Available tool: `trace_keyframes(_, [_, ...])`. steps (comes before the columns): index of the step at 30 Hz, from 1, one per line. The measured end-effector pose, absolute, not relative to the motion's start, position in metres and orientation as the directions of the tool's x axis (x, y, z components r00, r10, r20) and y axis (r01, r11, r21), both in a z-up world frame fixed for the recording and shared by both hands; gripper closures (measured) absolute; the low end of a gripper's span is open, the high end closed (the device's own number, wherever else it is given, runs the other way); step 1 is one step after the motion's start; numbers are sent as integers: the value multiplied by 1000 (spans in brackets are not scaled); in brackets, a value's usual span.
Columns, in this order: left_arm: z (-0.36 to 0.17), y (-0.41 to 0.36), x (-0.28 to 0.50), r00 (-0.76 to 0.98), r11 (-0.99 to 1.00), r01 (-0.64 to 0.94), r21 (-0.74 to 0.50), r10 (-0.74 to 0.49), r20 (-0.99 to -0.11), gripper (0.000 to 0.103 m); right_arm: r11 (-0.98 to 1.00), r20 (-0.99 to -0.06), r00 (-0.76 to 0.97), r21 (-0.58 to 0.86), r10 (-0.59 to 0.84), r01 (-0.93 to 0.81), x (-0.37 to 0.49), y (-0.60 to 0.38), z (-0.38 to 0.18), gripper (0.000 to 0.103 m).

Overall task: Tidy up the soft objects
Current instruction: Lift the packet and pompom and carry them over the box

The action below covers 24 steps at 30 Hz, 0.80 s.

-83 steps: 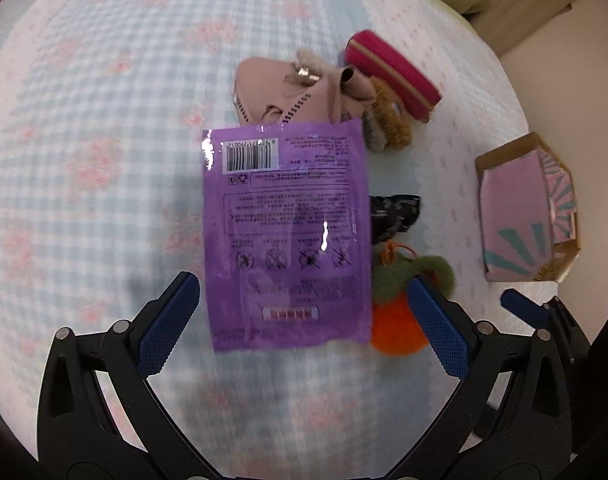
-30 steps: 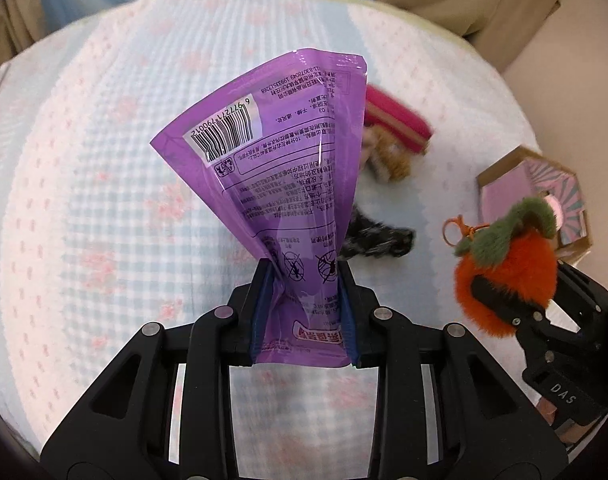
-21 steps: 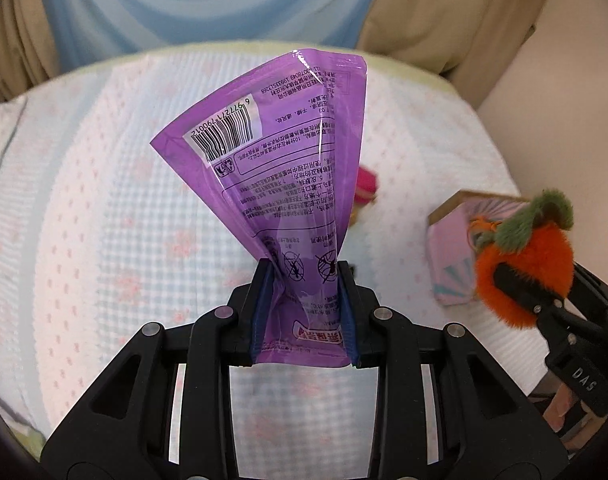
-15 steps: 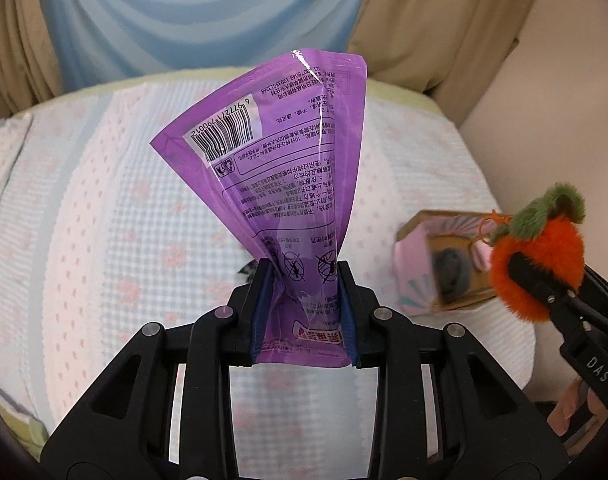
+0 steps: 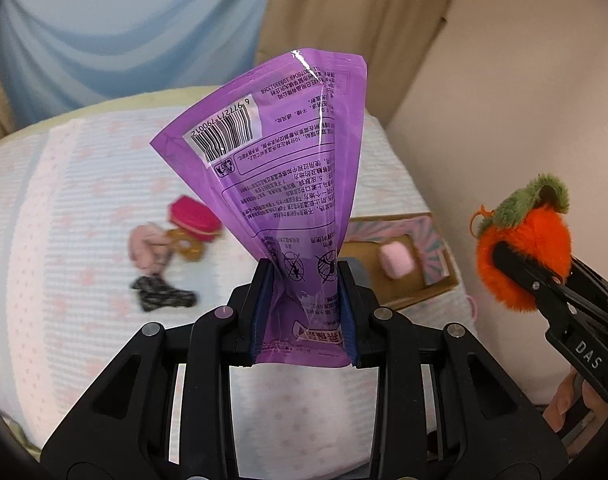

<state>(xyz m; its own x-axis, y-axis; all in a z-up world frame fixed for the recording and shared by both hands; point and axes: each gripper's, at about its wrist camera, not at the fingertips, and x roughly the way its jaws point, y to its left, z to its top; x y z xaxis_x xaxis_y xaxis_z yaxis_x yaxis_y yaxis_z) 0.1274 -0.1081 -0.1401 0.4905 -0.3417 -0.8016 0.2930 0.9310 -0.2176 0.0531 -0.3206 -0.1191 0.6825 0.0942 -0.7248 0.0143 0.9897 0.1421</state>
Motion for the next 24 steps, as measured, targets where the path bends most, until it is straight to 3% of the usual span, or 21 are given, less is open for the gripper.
trace_keyframes(11, [-185,-236,147,351,898,374,-232,-368,-861,75,985,-796,605,121,24,120,87,-417,-161,69])
trace_keyframes(24, [-310,-316,206,135,864,467,-187,-279,-951,75,961,-920,388,156,57,229,148,-479,-278,69])
